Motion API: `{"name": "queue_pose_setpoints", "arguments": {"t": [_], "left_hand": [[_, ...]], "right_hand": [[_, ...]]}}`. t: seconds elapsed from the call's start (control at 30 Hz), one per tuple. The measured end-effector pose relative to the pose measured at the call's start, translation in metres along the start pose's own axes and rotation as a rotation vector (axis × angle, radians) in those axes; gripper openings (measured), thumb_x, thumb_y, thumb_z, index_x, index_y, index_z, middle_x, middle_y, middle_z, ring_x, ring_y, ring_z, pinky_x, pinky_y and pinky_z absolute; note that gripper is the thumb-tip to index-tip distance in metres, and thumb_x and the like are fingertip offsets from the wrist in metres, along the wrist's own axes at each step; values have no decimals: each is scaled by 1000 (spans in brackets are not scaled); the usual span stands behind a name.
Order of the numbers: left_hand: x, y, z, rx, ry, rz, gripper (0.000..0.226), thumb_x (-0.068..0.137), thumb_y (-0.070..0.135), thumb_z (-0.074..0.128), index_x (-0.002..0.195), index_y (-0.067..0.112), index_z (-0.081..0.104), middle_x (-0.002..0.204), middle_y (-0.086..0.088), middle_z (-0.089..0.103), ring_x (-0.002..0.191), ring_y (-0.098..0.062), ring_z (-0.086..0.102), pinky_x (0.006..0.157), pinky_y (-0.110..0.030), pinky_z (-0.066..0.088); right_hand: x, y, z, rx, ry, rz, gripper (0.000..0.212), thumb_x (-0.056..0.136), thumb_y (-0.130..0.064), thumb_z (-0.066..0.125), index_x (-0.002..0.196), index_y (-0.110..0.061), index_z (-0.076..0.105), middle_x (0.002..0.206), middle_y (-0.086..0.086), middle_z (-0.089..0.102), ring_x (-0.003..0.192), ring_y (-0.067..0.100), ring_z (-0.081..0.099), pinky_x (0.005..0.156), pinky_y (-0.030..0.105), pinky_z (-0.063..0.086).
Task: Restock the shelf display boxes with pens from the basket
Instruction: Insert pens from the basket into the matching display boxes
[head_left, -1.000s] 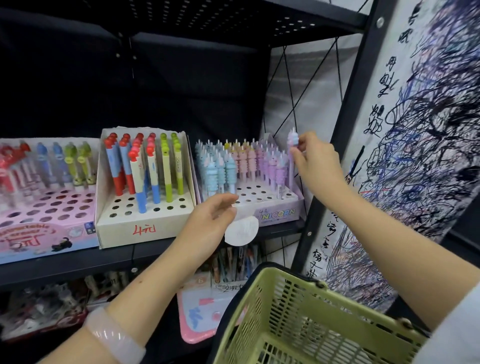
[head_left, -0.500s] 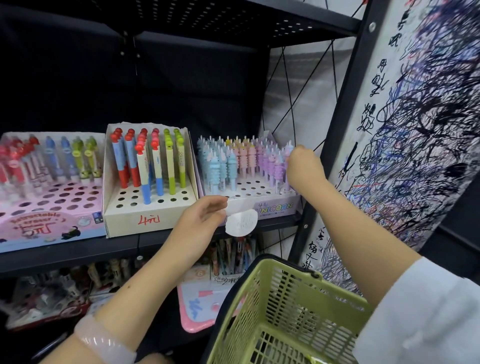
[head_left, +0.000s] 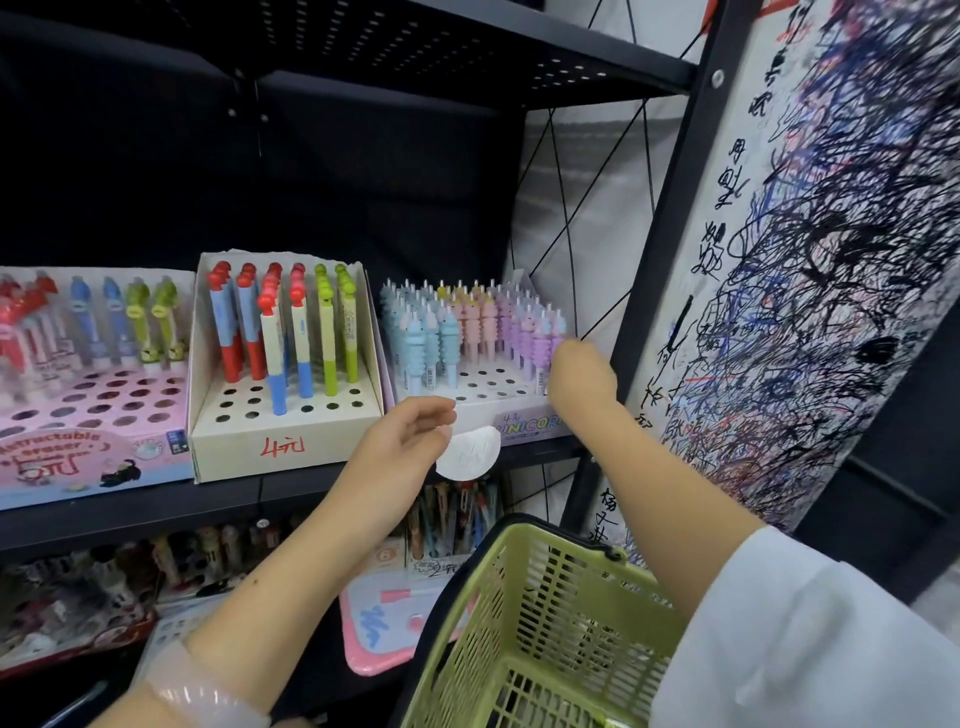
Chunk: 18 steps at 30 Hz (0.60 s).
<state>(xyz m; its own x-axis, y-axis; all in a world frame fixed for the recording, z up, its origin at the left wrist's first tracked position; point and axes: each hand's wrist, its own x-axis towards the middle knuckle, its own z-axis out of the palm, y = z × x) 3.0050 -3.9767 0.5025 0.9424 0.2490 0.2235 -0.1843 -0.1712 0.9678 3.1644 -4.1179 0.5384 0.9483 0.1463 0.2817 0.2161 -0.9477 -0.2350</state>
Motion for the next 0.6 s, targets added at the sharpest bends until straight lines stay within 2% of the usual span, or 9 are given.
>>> {"name": "queue_pose_setpoints", "arguments": {"t": [0.1,0.13,0.2,0.23,0.3,0.37,0.43,0.53,0.6], "left_hand": [[-3,-4,0,10,-5,-5,26,94,12,49,100,35,58,108,15,64,107,0,56,101,-29,42],[-5,-6,1,8,-6,-7,26,94,11,49,100,35,58,109,14,64,108,-1,56,102,-30,42],[-10,-10,5,3,-25,-19,26,94,11,49,100,34,58,109,13,64,108,0,56,102,-30,41],[-14,-14,8,-3,-43,-29,26,94,11,48,100,35,58,109,14,64,108,0,56,102,-29,41],[-27,-26,17,-8,-96,-47,27,94,9,48,97,34,57,107,12,64,107,-1,57,99,-26,42],[-41,-45,31,14,-169,-76,28,94,6,48,96,33,58,107,8,64,106,-5,58,95,-24,42],[-57,-66,47,49,-246,-125,28,93,5,48,94,31,57,105,7,63,104,-7,58,90,-19,44],[-76,-97,71,93,-358,-207,27,94,8,49,94,34,55,105,9,62,100,-2,57,89,-18,45],[-85,-115,84,155,-453,-243,25,94,13,49,97,38,53,108,14,60,104,0,56,94,-22,43]], "right_hand": [[-4,4,-5,79,-16,-22,15,88,8,38,89,3,52,88,12,55,96,35,60,67,32,41],[-7,6,-9,108,0,-46,16,90,5,37,94,3,52,88,14,56,95,36,60,68,34,43],[-21,13,-14,176,81,-117,28,93,-4,38,119,2,46,95,19,58,88,37,59,67,36,44],[-33,18,-13,212,124,-168,33,94,-9,39,127,-2,43,91,18,59,81,35,58,66,35,43],[-61,32,-7,265,123,-291,33,94,-14,41,126,-8,47,76,7,58,69,28,55,63,33,44],[-91,57,12,265,-51,-379,26,94,-16,45,118,-11,56,77,1,62,74,25,57,68,31,44],[-125,91,42,176,-359,-453,24,94,-16,48,115,-12,58,90,3,68,82,21,62,74,27,44],[-178,149,99,-37,-852,-464,30,93,-13,50,122,-9,55,111,10,65,98,23,62,87,32,48],[-210,186,131,-176,-1046,-431,38,91,-14,54,128,-10,49,121,13,58,107,27,57,88,34,47]]}}
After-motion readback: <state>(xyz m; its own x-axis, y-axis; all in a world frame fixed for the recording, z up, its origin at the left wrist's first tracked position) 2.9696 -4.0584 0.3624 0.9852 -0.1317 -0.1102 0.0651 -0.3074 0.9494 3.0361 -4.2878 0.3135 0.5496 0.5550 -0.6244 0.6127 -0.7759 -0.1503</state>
